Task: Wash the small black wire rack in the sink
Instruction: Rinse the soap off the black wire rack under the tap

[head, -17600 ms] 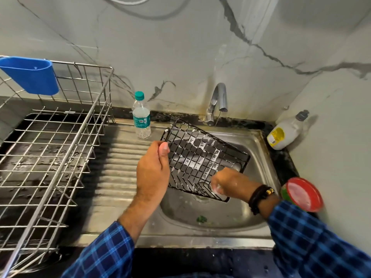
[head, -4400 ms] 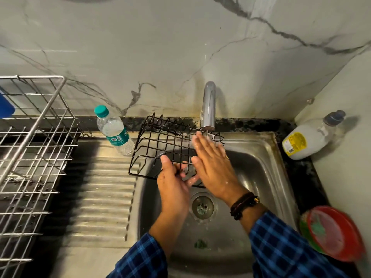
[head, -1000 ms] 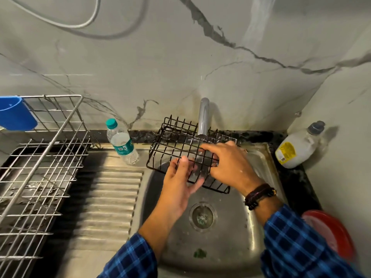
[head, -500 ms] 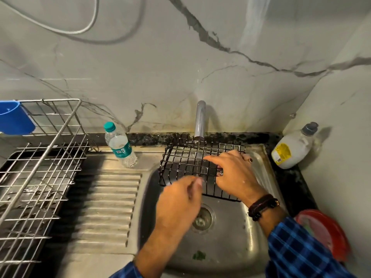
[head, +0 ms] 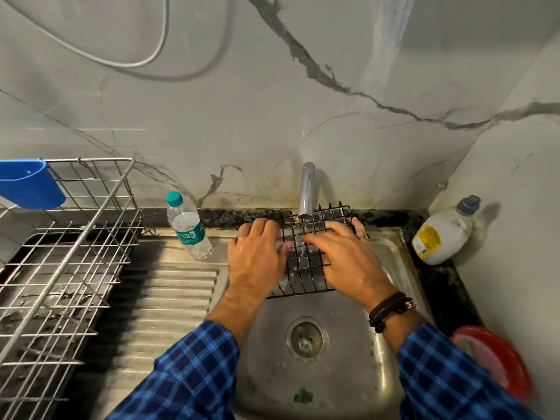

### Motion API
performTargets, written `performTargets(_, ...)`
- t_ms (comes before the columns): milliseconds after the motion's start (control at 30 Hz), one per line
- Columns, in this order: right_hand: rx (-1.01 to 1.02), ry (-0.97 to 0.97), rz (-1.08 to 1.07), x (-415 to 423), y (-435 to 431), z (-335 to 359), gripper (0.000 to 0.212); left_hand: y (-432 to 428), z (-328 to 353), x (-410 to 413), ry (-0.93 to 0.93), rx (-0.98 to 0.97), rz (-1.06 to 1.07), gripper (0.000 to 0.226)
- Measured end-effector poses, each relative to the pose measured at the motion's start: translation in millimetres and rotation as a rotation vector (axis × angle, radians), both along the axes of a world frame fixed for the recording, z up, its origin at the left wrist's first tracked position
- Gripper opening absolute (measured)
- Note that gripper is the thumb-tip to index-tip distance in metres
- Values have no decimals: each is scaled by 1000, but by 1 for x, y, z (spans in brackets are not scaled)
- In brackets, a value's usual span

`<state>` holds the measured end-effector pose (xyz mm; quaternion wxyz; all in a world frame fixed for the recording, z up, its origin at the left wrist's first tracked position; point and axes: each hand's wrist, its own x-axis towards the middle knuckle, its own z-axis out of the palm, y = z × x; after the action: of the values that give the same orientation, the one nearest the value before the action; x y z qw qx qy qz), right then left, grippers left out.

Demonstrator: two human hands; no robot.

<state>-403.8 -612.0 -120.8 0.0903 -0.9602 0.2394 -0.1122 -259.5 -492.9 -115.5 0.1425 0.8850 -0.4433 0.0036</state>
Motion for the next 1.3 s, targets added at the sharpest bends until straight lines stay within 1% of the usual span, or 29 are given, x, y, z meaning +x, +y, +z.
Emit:
performTargets(33,-19,-6,17,2,-2,-1,70,2,-1,5,-10,11,-2,41)
performTargets(100,-64,-20,34,4,-6,-7,65,4,-2,11,28,84,-40,48)
performTargets(167,-135,-33,65,7,-9,-13,60,3,0,16,53,175,-31,50)
performTargets(233,-216,-54,114,12,-8,-16,54,4,1,20,29,280,5,51)
performTargets(300,-266,-77,141,15,-6,-18,52,6,-5,20,43,314,34,51)
performTargets(367,-273,-91,137,15,-3,-23,52,9,-10,21,71,221,67,46)
performTargets(400,-272,-98,122,14,-2,-26,52,10,-11,21,54,170,82,44)
performTargets(533,-230,-100,-5,12,0,-29,54,2,-8,19,-141,25,102,47)
performTargets(567,-210,-80,-25,13,1,-30,59,-2,-8,18,-162,1,102,46)
performTargets(667,-165,14,-35,9,9,-38,83,-10,-10,19,-205,-51,117,42)
performTargets(733,-136,19,-22,3,15,-45,92,-10,-14,22,-202,-102,133,44)
performTargets(800,-161,11,35,1,24,-49,88,-11,-14,23,-183,-142,121,45)
performTargets(900,-259,54,141,12,33,-59,65,-18,-12,24,-177,-178,83,47)
performTargets(933,-279,73,155,15,32,-63,63,-21,-12,24,-179,-174,70,49)
performTargets(1000,-328,107,154,15,25,-71,66,-23,-14,28,-200,-175,59,51)
performTargets(1067,-339,126,68,6,11,-79,71,-21,-16,34,-215,-199,74,50)
performTargets(1200,-238,125,-199,-5,2,-81,86,-19,-21,38,-224,-192,104,49)
performTargets(1267,-182,81,-257,1,13,-77,92,-20,-22,35,-207,-183,110,48)
performTargets(1300,-167,48,-243,6,20,-73,93,-20,-23,32,-195,-186,107,48)
